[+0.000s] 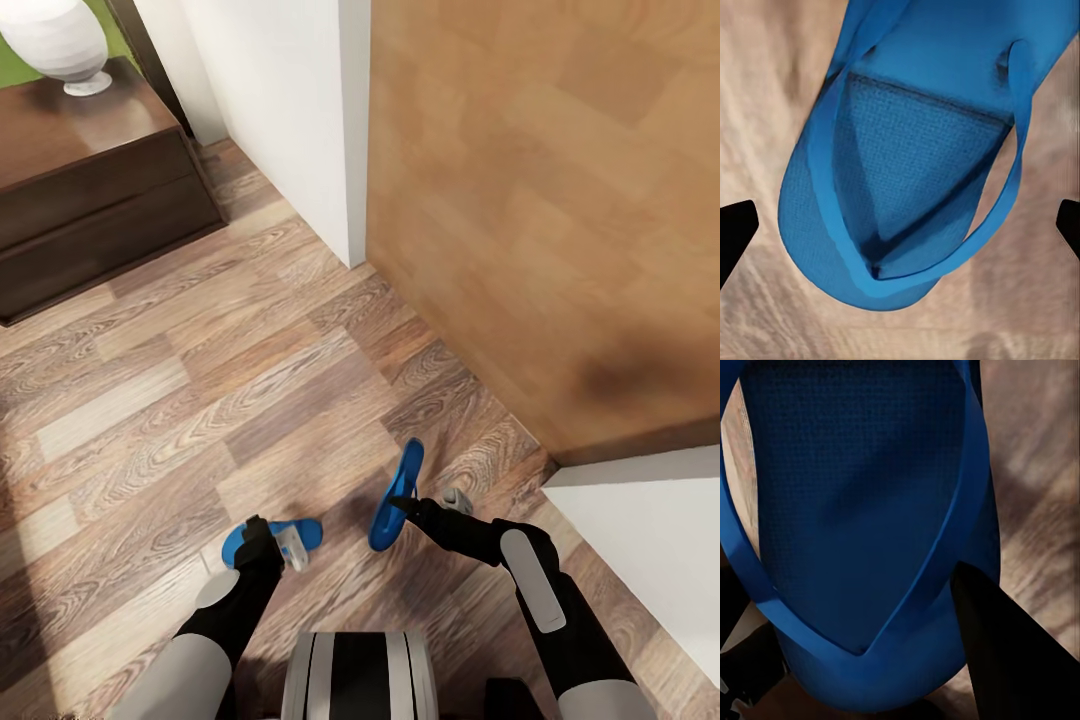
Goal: In the bedroom, move the book from the bed onto either nightstand, and place the two sandals side by side next to the bed.
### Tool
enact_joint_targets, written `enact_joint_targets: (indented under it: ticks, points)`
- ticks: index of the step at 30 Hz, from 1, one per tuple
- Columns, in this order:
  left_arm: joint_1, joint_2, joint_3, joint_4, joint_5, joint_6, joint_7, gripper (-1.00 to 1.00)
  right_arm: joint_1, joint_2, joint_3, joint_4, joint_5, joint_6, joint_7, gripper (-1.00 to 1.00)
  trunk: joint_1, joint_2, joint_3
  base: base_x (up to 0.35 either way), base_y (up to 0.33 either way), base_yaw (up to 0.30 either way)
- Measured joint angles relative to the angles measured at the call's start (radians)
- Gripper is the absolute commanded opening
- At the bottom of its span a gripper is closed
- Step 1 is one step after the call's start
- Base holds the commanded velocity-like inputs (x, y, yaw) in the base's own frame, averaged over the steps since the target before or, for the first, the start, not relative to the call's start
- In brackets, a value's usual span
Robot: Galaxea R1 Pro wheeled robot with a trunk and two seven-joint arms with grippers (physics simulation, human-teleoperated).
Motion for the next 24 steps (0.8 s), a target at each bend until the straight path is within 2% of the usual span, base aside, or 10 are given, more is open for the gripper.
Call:
enact_joint_targets:
  ticks: [3,8,14,24]
  points:
    - [0.0,0.0,0.0,0.0,0.0,0.0,0.0,1.0,0.0,0.0,0.0,0.0,0.0,0.0,0.0,-1.0,0.001,-0.001,-0.012,0.0,0.0,0.0]
    - [0.0,0.0,0.0,-0.001,0.003,0.0,-0.001,1.0,0.0,0.0,0.0,0.0,-0.002,0.0,0.0,-1.0,0.001,-0.001,-0.012,0.0,0.0,0.0]
    - [0.0,0.0,0.0,-0.001,0.003,0.0,0.0,1.0,0.0,0.0,0.0,0.0,0.0,0.0,0.0,-1.0,0.004,-0.002,-0.035,0.0,0.0,0.0]
    - [0.0,0.0,0.0,0.0,0.004,0.0,0.0,1.0,0.0,0.0,0.0,0.0,-0.002,0.0,0.0,-1.0,0.004,-0.002,-0.035,0.0,0.0,0.0]
